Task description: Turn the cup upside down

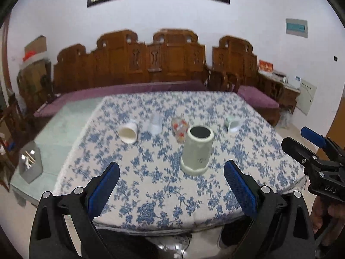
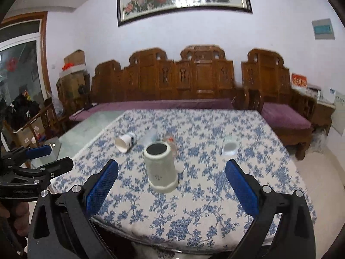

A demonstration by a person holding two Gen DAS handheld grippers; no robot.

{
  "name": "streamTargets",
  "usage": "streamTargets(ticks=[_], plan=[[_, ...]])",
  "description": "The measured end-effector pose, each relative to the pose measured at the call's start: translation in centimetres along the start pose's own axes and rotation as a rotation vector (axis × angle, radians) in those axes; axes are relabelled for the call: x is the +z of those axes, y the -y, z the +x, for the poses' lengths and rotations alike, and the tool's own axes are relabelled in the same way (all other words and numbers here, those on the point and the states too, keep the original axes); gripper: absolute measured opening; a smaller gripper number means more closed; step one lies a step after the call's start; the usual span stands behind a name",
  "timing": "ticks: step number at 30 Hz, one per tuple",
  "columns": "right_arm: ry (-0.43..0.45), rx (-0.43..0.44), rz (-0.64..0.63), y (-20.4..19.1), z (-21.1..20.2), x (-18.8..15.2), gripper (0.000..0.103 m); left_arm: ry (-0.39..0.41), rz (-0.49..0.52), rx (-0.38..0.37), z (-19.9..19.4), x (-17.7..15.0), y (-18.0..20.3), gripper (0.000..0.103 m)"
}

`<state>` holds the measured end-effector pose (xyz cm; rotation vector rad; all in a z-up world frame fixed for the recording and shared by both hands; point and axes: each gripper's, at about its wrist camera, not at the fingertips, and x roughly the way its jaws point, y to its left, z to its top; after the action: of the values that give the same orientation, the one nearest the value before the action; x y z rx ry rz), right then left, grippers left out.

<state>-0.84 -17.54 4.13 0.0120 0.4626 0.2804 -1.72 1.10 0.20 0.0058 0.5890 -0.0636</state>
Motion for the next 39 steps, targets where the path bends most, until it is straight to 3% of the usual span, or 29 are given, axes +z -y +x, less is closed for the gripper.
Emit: streamTargets(ticks=[9, 39], plan=[[0.073, -0.019, -0.007, -0.5, -2.8, 0.3, 0.100, 0.087, -0.006, 0.027, -3.0, -0.1, 0.1, 0.094], [0.070, -0.027, 0.018, 0.2, -2.4, 0.2, 0.100, 0.130, -0.018, 0.029, -4.1, -0.4, 0.5, 0.094]])
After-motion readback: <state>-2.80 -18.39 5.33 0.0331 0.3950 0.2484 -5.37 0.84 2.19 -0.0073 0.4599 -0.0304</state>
